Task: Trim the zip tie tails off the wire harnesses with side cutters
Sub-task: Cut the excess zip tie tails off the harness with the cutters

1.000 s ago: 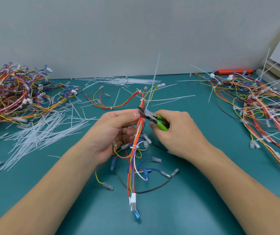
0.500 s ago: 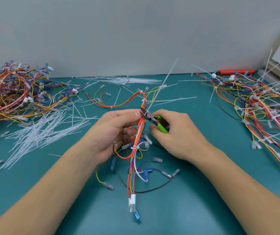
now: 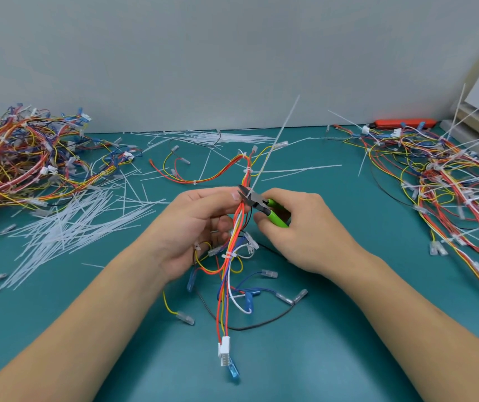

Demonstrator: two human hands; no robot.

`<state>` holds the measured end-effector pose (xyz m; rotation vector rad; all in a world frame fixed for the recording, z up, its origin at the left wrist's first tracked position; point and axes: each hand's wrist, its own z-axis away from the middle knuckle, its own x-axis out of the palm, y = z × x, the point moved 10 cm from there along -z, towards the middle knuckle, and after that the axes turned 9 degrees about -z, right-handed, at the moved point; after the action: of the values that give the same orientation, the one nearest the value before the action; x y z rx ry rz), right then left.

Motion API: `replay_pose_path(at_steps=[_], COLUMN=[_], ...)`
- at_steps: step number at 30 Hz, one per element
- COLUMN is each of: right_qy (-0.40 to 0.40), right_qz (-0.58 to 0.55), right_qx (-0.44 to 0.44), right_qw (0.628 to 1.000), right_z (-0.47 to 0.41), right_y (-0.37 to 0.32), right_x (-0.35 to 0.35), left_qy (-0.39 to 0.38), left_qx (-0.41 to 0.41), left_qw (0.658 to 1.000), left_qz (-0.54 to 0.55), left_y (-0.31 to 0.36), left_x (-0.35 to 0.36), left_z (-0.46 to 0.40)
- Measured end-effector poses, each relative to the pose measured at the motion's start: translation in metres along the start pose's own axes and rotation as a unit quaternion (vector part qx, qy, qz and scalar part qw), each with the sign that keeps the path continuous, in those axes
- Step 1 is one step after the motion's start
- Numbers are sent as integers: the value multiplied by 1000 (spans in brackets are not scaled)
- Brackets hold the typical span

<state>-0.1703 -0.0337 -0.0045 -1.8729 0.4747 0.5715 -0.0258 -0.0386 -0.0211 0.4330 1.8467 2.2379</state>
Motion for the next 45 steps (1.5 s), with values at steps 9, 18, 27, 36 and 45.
replay_pose_path(at_steps=[9, 18, 27, 36, 45], right_qy=[-7, -9, -3, -14, -16], right_qz=[-2, 1, 10, 28, 40], right_qx=[2, 1, 5, 7, 0], right_qw=[1000, 1000, 1000, 999, 999], right_z=[0, 0, 0, 1, 0], right_y=[0, -1, -3, -6, -6], right_x=[3, 3, 0, -1, -4], left_qy=[17, 32, 62, 95, 123], left_qx=[-11, -13, 15, 43, 62], left_qw=[1000, 999, 998, 994, 990], left_qz=[-11, -8, -17, -34, -27], left_y=[0, 0, 5, 10, 18], left_x=[0, -1, -5, -8, -19], left_z=[1, 2, 5, 5, 5])
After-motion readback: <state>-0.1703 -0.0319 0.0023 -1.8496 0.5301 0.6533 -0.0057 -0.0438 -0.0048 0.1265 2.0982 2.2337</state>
